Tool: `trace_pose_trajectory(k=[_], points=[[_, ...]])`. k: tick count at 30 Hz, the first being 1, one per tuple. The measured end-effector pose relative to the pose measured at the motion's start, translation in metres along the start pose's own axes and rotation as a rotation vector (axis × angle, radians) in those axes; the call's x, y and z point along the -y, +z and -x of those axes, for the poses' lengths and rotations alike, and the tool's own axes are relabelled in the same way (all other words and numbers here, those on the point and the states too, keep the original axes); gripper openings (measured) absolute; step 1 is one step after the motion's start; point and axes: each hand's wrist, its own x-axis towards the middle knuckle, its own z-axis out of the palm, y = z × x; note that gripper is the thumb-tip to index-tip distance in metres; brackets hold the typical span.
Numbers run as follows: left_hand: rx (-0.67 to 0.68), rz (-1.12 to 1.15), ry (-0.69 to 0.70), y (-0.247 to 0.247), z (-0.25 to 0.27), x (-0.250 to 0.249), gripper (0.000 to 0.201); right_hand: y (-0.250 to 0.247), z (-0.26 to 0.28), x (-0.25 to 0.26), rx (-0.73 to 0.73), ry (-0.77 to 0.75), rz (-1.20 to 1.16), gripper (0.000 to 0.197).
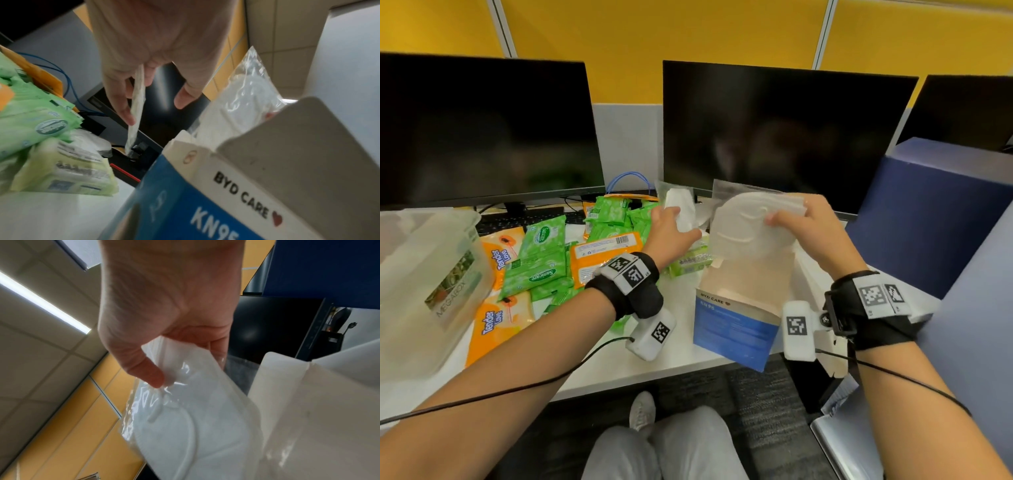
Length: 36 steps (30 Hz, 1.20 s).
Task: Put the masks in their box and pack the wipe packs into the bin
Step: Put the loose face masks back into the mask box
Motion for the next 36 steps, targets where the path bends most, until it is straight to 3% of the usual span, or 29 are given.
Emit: trace_pose_trajectory(k=[4,6,8,10,13,18,21,24,27,29,32,34,36], points=[[0.167,-0.038,0.057,0.004,0.009,-0.015,0.084,0.000,0.001,-0.009,-0.154,0.051,-0.094,0.011],[0.226,-0.180,0.071,0.011,0.013,-0.022,0.097,0.000,0.000,-0.012,-0.258,0.098,-0.138,0.024],[0.220,-0.256,0.070,0.021,0.014,-0.027,0.104,0.003,-0.001,-0.008,-0.266,0.109,-0.133,0.034],[0.191,-0.281,0.042,0.031,0.012,-0.026,0.101,0.008,0.000,0.001,-0.258,0.057,-0.083,0.031],[0.065,-0.178,-0.055,0.040,0.009,-0.019,0.084,0.011,0.001,0.014,-0.293,-0.059,0.028,0.025],[-0.421,0.203,-0.310,0.042,0.019,-0.007,0.071,0.006,0.002,0.028,-0.451,-0.149,0.017,0.027],[-0.473,0.340,-0.450,0.043,0.026,-0.013,0.069,0.019,0.001,0.036,-0.493,-0.160,-0.054,0.032],[-0.488,0.344,-0.410,0.041,0.025,-0.020,0.069,0.041,-0.002,0.029,-0.395,-0.125,0.002,0.030],[-0.566,0.194,-0.200,0.027,0.012,-0.021,0.072,0.054,-0.005,0.010,-0.361,-0.041,-0.021,0.025],[-0.509,0.055,-0.065,0.016,-0.001,-0.018,0.073,0.061,-0.006,0.001,-0.316,0.050,-0.050,0.023],[-0.270,-0.189,0.112,0.011,-0.021,-0.018,0.067,0.070,-0.005,-0.003,-0.194,0.137,0.013,0.025],[-0.107,-0.344,0.149,0.013,-0.031,-0.022,0.056,0.072,-0.006,-0.005,-0.132,0.123,0.092,0.025],[-0.041,-0.450,0.106,0.012,-0.036,-0.026,0.044,0.070,-0.007,-0.006,-0.085,0.123,0.197,0.026]])
